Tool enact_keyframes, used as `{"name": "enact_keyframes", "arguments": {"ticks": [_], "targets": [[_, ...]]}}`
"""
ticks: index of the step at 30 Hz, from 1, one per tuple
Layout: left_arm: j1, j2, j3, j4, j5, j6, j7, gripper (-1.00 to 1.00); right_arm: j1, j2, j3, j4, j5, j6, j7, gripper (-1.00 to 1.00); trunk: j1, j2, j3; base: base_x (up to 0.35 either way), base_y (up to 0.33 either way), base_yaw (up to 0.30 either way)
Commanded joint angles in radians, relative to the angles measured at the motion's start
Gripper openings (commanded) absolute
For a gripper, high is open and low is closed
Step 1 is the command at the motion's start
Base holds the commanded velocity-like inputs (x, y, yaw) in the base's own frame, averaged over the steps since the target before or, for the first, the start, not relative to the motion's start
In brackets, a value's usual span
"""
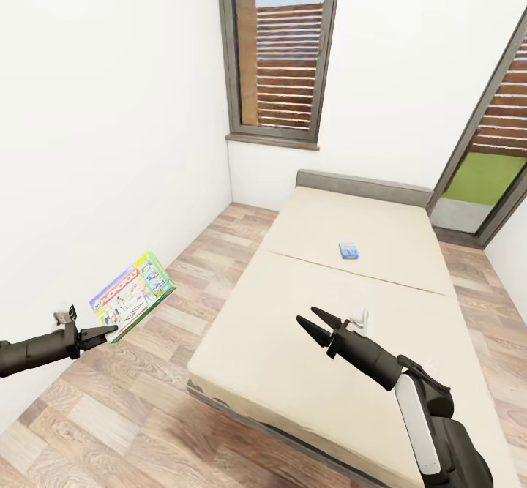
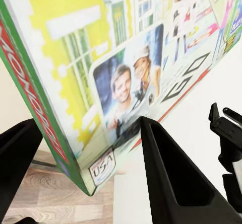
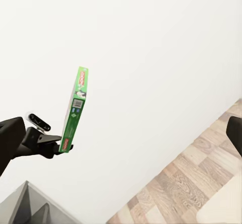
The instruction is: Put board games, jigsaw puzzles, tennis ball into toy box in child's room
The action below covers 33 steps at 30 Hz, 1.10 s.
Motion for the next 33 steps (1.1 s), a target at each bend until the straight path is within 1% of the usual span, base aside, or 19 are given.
{"name": "enact_keyframes", "arguments": {"ticks": [1, 8, 17, 33], "targets": [[-0.001, 0.000, 0.000, 0.000, -0.001, 0.009, -0.004, -1.00, -0.001, 0.001, -0.002, 0.000, -0.004, 0.008, 0.001, 1.00, 0.000, -0.001, -0.001, 0.000, -0.044, 0.043], [-0.001, 0.000, 0.000, 0.000, 0.000, 0.008, -0.004, -1.00, -0.001, 0.001, -0.001, 0.000, -0.004, 0.007, -0.002, 1.00, 0.000, -0.001, 0.005, 0.000, -0.036, 0.168], [-0.001, -0.003, 0.000, 0.000, 0.000, 0.008, -0.004, -1.00, -0.001, 0.001, -0.001, 0.000, -0.004, 0.007, -0.002, 1.00, 0.000, -0.001, 0.017, 0.000, -0.176, 0.176], [-0.001, -0.003, 0.000, 0.000, 0.000, 0.008, -0.004, -1.00, -0.001, 0.001, -0.001, 0.000, -0.004, 0.007, -0.002, 1.00, 0.000, -0.001, 0.042, 0.000, -0.008, 0.135]]}}
